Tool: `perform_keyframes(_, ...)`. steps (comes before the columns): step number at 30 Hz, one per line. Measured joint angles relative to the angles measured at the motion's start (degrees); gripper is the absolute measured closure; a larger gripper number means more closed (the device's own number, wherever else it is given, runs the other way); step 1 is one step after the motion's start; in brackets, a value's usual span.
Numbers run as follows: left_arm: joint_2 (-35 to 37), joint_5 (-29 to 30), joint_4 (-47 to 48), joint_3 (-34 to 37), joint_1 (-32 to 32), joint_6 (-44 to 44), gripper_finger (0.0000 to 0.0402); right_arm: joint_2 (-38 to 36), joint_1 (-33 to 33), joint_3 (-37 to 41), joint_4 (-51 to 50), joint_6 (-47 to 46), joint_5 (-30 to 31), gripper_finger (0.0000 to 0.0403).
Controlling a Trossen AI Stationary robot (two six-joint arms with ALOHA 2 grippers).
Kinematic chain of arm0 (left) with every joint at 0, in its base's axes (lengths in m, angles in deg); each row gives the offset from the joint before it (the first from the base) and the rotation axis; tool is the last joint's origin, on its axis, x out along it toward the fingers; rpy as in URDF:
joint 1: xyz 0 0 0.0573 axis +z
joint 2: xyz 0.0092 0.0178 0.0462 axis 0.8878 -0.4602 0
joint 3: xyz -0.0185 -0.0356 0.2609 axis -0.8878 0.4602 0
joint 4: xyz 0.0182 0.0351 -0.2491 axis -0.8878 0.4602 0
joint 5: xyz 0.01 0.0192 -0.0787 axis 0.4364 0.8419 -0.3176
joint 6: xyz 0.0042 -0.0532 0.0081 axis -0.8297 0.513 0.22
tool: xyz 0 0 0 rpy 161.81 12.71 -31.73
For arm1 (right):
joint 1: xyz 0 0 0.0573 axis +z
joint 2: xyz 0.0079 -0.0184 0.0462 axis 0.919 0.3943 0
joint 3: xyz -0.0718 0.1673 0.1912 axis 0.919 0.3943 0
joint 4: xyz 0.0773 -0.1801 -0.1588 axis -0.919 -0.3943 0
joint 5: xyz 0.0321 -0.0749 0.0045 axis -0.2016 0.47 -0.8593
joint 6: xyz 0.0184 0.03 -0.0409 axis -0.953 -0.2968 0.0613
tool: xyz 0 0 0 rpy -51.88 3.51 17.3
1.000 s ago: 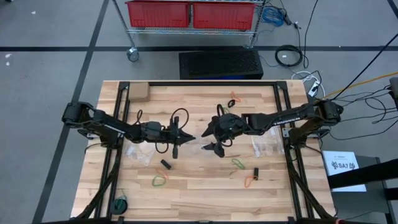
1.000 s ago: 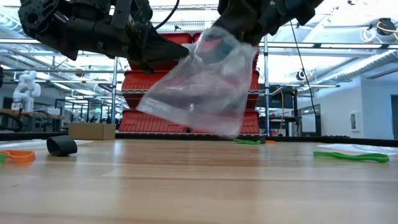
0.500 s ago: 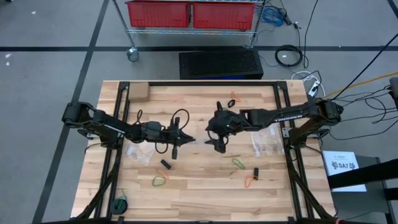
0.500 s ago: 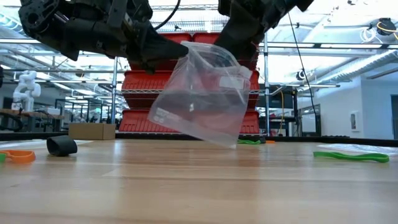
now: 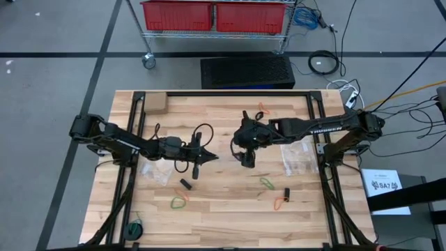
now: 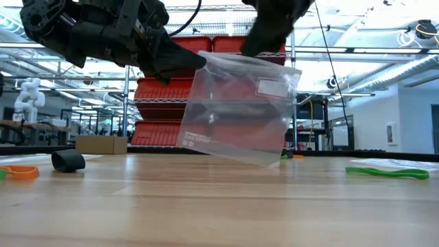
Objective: Sort rubber bands
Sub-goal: Open the top left transparent zip bag, then put the black rubber band into the top left transparent zip bag
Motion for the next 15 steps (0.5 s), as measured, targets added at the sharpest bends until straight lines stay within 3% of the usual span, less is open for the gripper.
perform_keyframes(3,0.0,0.0,1.6,0.0,0.0,0.0,0.0402,0.0,-1.1,-0.1,-8.1,3.0,6.3,0.0115)
perform_keyframes(6,0.0,0.0,1.9,0.0,0.0,-0.1,0.0402,0.0,-4.7,1.6,-12.6,3.6,7.8,0.0115)
perform_keyframes(15,0.0,0.0,3.5,0.0,0.0,-1.2,0.0402,0.0,-21.1,14.0,-7.7,16.1,7.2,0.0115)
